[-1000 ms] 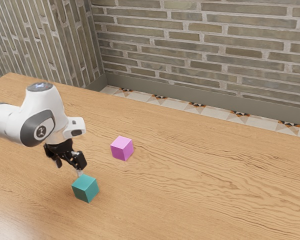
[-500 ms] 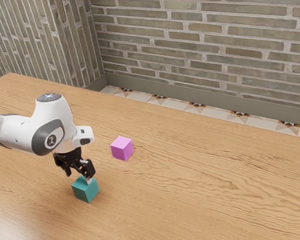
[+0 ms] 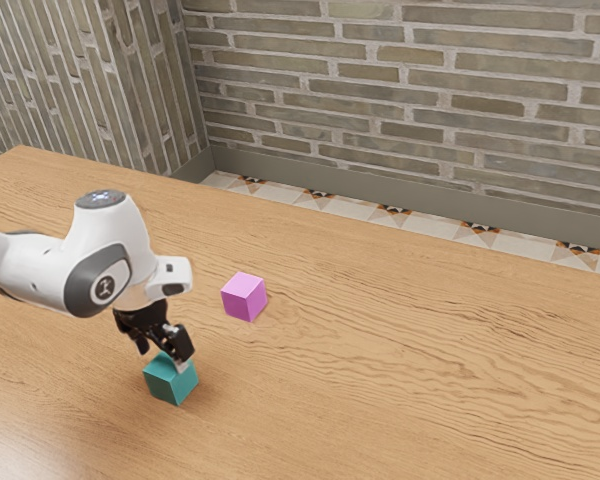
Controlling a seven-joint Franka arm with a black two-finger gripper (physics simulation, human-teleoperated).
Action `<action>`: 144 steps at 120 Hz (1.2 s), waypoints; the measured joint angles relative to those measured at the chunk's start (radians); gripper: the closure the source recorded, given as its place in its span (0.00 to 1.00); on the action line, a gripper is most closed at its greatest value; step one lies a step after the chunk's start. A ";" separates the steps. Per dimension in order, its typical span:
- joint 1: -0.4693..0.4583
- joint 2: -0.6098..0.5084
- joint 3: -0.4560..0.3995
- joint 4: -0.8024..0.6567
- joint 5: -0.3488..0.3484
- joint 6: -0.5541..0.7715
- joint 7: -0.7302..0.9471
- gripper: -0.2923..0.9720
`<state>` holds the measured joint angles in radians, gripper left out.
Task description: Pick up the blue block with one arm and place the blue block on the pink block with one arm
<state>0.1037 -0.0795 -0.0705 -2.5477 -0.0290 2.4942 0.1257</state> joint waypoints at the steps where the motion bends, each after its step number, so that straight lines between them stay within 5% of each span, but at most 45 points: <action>1: 0.000 -0.001 0.000 -0.001 0.000 0.000 0.001 0.23; 144: -0.001 0.062 -0.023 -0.007 -0.024 0.052 0.045 0.23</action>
<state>0.1030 -0.0174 -0.0938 -2.5544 -0.0535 2.5466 0.1707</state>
